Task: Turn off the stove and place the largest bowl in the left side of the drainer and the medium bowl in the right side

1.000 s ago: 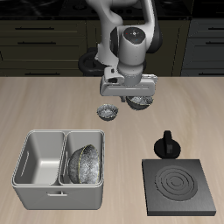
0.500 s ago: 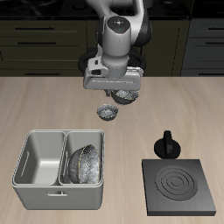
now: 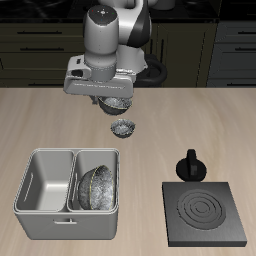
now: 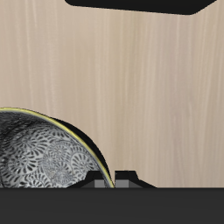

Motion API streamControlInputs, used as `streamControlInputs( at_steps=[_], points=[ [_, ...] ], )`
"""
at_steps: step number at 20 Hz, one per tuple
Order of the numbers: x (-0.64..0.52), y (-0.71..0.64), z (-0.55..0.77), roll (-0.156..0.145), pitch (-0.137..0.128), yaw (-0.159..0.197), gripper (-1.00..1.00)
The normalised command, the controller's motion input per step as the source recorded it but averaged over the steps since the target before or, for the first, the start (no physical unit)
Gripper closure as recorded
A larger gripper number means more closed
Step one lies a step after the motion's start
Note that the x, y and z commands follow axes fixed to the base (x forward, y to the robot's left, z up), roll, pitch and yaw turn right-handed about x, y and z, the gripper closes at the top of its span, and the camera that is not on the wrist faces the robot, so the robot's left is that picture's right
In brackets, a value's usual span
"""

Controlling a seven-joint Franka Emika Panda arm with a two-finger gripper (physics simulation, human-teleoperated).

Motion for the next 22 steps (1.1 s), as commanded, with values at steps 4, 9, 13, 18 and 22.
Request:
streamControlInputs(
  at_steps=[4,9,13,18,22],
  points=[
    [0.31,-0.58,0.33,0.023,0.042,0.023,1.00],
    [0.32,-0.45,0.26,0.007,0.030,0.004,1.00],
    [0.25,-0.24,0.19,0.062,-0.045,0.053,1.00],
    [0.28,-0.33,0.18,0.026,-0.013,0.042,1.00],
    [0.26,-0.51,0.23,-0.073,-0.018,-0.026,1.00]
  ],
)
